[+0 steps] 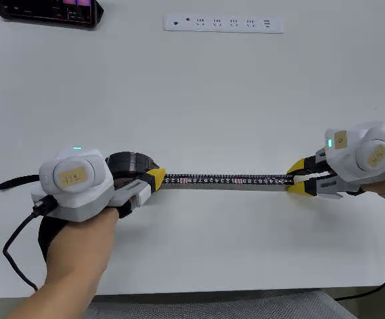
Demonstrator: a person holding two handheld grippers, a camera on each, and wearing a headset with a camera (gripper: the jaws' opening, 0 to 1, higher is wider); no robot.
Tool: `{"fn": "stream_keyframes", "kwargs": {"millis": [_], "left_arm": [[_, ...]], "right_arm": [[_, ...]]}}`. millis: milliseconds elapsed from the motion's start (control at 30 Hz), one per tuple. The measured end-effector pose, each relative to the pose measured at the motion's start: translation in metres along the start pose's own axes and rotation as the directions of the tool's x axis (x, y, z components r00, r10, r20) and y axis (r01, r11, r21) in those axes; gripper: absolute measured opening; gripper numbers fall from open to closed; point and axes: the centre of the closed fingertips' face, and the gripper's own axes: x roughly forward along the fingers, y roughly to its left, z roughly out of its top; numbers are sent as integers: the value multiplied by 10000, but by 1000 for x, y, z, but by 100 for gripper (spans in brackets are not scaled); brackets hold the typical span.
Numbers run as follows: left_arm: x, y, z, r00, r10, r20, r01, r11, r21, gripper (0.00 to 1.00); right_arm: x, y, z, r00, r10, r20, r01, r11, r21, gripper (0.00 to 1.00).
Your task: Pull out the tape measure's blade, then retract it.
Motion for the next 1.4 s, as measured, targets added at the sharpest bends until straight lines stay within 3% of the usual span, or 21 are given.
{"fn": "stream_keyframes", "kwargs": {"millis": [900,1400], "left_arm": [[0,2,-1,9997,9,-227,-5,9998,179,59],[-1,1,-2,9997,-139,-197,140,9999,91,59]], "right_arm": [[1,-1,0,10000,77,-64,-77,10000,-19,11],[7,-2,14,9998,199,53,-199,9998,-77,11]]}}
